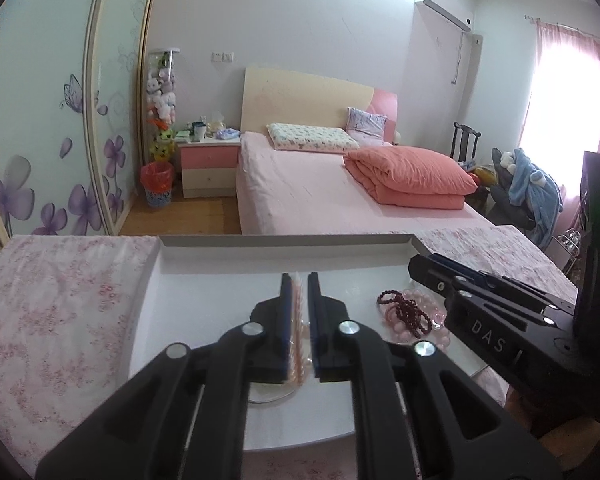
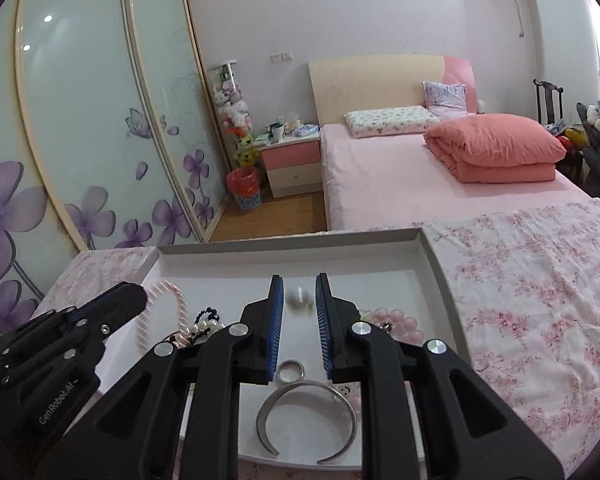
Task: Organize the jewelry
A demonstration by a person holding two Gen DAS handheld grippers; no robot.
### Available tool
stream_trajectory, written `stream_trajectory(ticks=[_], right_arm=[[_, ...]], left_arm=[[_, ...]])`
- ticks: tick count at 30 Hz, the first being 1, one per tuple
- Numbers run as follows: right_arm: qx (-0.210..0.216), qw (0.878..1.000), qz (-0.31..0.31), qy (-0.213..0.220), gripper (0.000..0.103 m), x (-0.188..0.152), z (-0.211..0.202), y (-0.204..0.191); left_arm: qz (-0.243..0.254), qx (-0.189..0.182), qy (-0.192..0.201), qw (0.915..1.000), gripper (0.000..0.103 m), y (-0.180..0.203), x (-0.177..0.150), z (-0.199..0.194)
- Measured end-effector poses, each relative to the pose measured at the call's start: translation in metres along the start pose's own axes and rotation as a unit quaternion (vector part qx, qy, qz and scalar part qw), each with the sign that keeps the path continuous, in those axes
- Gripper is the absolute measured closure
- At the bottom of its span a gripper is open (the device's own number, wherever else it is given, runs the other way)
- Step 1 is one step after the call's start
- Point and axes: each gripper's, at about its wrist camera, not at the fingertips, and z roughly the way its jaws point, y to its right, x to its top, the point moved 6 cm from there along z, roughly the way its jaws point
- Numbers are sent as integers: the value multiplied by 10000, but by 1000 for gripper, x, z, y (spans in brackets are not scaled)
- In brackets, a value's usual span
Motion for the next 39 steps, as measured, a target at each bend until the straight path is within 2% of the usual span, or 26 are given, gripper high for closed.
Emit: stream_trajectory(ticks=[1,3,8,14,20,22,26,30,33,37,39], right_arm=[[35,10000,42,-40,67,-1,0,1],[79,9998,151,-59,57,1,0,4],[66,9997,216,9,57,4,-6,9],[26,9997,226,62,54,5,-14,11],[-85,9998,88,161,34,2,-34,4],[-80,9997,80,200,18,-2,-46,0],[-89,9995,-49,305,3,-12,-72,-8],[-231,9988,-257,336,2,-31,-106,-14],[-534,9966,-467,415,2,-46,-133,-15],[-887,9909,-759,667,2,-65,-168,-19],[-928,9904,-721,727,2,-71,-179,-19]], left_arm=[[-39,-10,-15,10000,77,0,-1,0],[-176,17,-14,9998,70,-8,-1,-1],[-437,103,-9,9990,66,-25,2,-5],[-500,230,56,9985,54,-34,3,-17],[-463,380,159,9981,39,-40,-2,-46],[-403,449,210,9980,29,-41,-4,-58],[-159,743,383,9964,13,-43,-15,-96],[88,1086,618,9921,4,-43,-32,-136],[199,1316,774,9881,4,-43,-46,-167],[209,1405,752,9870,4,-39,-68,-191],[200,1438,692,9870,4,-37,-78,-197]])
